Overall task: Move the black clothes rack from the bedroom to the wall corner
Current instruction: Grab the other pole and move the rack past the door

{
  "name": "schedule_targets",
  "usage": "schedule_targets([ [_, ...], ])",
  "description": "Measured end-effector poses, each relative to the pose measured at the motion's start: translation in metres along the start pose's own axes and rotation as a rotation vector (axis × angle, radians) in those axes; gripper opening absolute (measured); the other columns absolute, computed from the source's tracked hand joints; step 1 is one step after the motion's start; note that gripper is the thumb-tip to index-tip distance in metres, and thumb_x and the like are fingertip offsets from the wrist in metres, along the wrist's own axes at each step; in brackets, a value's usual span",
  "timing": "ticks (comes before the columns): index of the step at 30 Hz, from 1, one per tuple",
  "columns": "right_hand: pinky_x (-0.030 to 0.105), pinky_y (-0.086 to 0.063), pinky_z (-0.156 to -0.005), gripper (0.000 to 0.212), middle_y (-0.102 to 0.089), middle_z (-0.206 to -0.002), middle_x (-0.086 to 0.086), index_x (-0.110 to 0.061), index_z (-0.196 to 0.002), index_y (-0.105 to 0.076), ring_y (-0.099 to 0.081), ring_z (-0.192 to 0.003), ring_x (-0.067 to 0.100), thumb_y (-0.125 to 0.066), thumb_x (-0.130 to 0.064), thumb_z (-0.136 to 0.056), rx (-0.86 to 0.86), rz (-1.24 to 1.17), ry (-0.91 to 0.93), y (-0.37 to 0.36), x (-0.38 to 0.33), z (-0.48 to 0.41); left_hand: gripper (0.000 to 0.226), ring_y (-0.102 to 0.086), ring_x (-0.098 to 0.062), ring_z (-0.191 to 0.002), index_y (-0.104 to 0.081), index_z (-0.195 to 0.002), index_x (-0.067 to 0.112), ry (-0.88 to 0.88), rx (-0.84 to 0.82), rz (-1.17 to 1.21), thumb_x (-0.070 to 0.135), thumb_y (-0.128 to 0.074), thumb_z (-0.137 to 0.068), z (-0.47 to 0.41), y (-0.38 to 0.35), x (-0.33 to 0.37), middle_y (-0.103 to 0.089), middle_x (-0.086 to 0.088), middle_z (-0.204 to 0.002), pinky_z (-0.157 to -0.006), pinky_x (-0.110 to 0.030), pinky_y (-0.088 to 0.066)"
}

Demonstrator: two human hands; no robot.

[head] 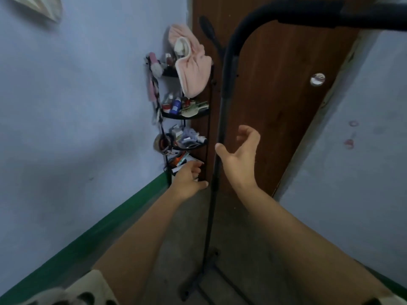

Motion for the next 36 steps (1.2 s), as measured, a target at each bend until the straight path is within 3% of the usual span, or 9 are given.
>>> schedule_targets([
  [6, 0.037, -0.047, -0.096, 0.058, -0.052, -0.120, -0.002, -0.024, -0.126, -0.040, -0.053, -0.111, 0.015, -0.072, -0.029, -0.078, -0.003, -0.017, -0.033, -0.027, 0.014, -0.027, 0.082, -0.049, -0.017, -0.117, -0.035, -0.139, 0.015, -0.021, -0.338, -0.036, 0.012, -0.079, -0.070, -0.070, -0.012, -0.012, -0.050, -0.002, -0.128, -0.094, -0.032, -0.043],
  [9, 0.022, -0.048, -0.084, 0.050, -0.057, -0.110, -0.009, -0.025, -0.121, -0.043, -0.058, -0.102, 0.007, -0.071, -0.031, -0.080, 0.099, -0.031, -0.006, -0.035, 0.019, -0.033, 0.088, -0.053, -0.019, -0.119, -0.035, -0.140, 0.018, -0.093, -0.637, -0.078, 0.021, -0.082, -0.066, -0.099, -0.024, -0.008, -0.054, -0.004, -0.131, -0.101, -0.035, -0.045],
  [14, 0.026, -0.056, -0.073, 0.028, -0.063, -0.088, -0.005, -0.026, -0.104, -0.053, -0.063, -0.080, 0.012, -0.071, -0.029, -0.084, 0.236, 0.023, -0.057, -0.056, 0.018, -0.036, 0.055, -0.062, -0.014, -0.110, -0.056, -0.123, 0.014, -0.225, -1.092, -0.050, 0.010, -0.077, -0.072, -0.119, -0.034, -0.001, -0.067, -0.005, -0.116, -0.092, -0.029, -0.051],
  [18, 0.033, -0.059, -0.070, 0.016, -0.064, -0.080, 0.006, -0.022, -0.091, -0.058, -0.067, -0.077, 0.022, -0.069, -0.031, -0.085, 0.427, 0.060, -0.165, -0.073, 0.014, -0.035, 0.049, -0.063, -0.021, -0.102, -0.060, -0.114, 0.004, -0.295, -1.191, -0.157, 0.011, -0.077, -0.069, -0.120, -0.041, 0.000, -0.066, -0.019, -0.114, -0.090, -0.032, -0.051],
  [20, 0.026, -0.057, -0.062, 0.016, -0.058, -0.073, 0.013, -0.015, -0.085, -0.057, -0.063, -0.066, 0.021, -0.068, -0.026, -0.087, 0.530, 0.024, -0.209, -0.079, 0.010, -0.035, 0.045, -0.064, -0.018, -0.094, -0.063, -0.110, 0.002, -0.316, -1.244, -0.187, 0.011, -0.077, -0.068, -0.118, -0.043, -0.003, -0.067, -0.020, -0.112, -0.086, -0.029, -0.051],
  [26, 0.040, -0.037, -0.054, 0.043, -0.041, -0.061, 0.012, 0.008, -0.073, -0.044, -0.039, -0.055, 0.024, -0.063, -0.026, -0.091, 0.680, -0.045, -0.271, -0.084, 0.009, -0.041, 0.040, -0.066, -0.022, -0.101, -0.069, -0.103, 0.008, -0.321, -1.322, -0.209, 0.013, -0.078, -0.064, -0.127, -0.053, -0.005, -0.072, -0.012, -0.104, -0.095, -0.043, -0.051],
  [29, 0.043, -0.033, -0.051, 0.049, -0.038, -0.061, 0.011, 0.010, -0.068, -0.041, -0.032, -0.055, 0.026, -0.063, -0.027, -0.091, 0.771, -0.060, -0.282, -0.086, 0.009, -0.043, 0.041, -0.065, -0.013, -0.095, -0.069, -0.098, 0.012, -0.330, -1.379, -0.220, 0.023, -0.078, -0.059, -0.126, -0.058, -0.006, -0.072, -0.009, -0.106, -0.097, -0.044, -0.049],
  [32, 0.039, -0.032, -0.050, 0.044, -0.037, -0.059, 0.011, 0.002, -0.064, -0.044, -0.032, -0.051, 0.025, -0.065, -0.027, -0.090, 0.878, -0.039, -0.297, -0.087, 0.012, -0.043, 0.021, -0.064, 0.007, -0.075, -0.072, -0.078, 0.033, -0.322, -1.481, -0.170, 0.023, -0.079, -0.061, -0.126, -0.060, -0.009, -0.074, 0.008, -0.086, -0.089, -0.036, -0.051],
  [36, 0.028, -0.030, -0.044, 0.037, -0.035, -0.050, 0.000, -0.013, -0.063, -0.044, -0.034, -0.043, 0.013, -0.065, -0.029, -0.089, 0.990, -0.009, -0.313, -0.092, 0.015, -0.043, 0.036, -0.066, -0.014, -0.090, -0.070, -0.080, 0.030, -0.346, -1.543, -0.140, 0.038, -0.077, -0.046, -0.131, -0.063, -0.010, -0.073, 0.000, -0.086, -0.085, -0.037, -0.051],
])
Point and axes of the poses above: each hand's wrist, its own z-axis away from the middle knuckle, its own y-axis out of the back of the hand, x = y × z, the point moved 3 cm from there along -z, towards the middle knuckle
